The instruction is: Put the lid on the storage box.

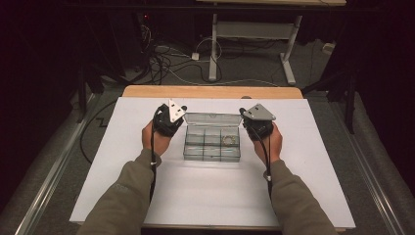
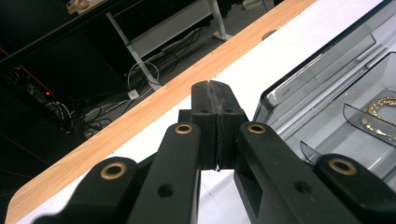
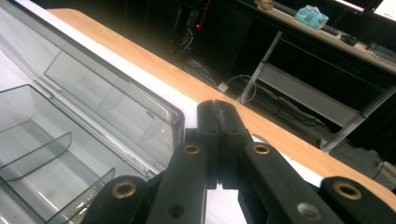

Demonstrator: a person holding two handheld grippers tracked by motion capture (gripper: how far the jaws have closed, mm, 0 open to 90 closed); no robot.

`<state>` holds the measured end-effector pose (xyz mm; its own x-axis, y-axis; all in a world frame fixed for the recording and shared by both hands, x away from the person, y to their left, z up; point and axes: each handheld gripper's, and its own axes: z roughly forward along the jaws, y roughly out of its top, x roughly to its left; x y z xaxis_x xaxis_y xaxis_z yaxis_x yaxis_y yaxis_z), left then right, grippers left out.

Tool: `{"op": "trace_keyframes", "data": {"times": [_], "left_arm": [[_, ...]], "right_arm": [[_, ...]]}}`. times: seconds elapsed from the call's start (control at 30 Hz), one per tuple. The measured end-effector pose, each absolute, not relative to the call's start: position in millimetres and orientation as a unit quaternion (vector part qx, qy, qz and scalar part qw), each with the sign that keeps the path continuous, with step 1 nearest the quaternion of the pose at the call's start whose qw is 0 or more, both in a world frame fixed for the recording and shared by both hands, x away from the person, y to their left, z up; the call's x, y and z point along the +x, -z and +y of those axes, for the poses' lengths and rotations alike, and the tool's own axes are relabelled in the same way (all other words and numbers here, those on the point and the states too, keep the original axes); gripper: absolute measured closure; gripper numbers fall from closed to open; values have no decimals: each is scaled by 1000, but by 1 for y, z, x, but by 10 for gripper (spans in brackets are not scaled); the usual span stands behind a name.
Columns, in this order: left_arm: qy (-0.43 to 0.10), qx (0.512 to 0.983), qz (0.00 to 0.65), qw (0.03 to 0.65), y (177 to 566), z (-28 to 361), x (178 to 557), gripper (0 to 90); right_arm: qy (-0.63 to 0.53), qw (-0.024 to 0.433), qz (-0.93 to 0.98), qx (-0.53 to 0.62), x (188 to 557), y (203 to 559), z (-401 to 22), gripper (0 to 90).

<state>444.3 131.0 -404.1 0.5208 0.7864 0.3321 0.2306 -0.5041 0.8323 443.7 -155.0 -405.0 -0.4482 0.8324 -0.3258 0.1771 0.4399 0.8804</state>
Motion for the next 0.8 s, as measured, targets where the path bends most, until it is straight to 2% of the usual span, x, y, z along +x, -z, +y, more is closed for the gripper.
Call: {"op": "trace_keyframes", "data": {"times": [0.8], "left_arm": [[-362, 782, 327, 389, 415, 131, 424, 866]], "right_arm": [[-406, 402, 747, 340, 425, 419, -153, 900]]}}
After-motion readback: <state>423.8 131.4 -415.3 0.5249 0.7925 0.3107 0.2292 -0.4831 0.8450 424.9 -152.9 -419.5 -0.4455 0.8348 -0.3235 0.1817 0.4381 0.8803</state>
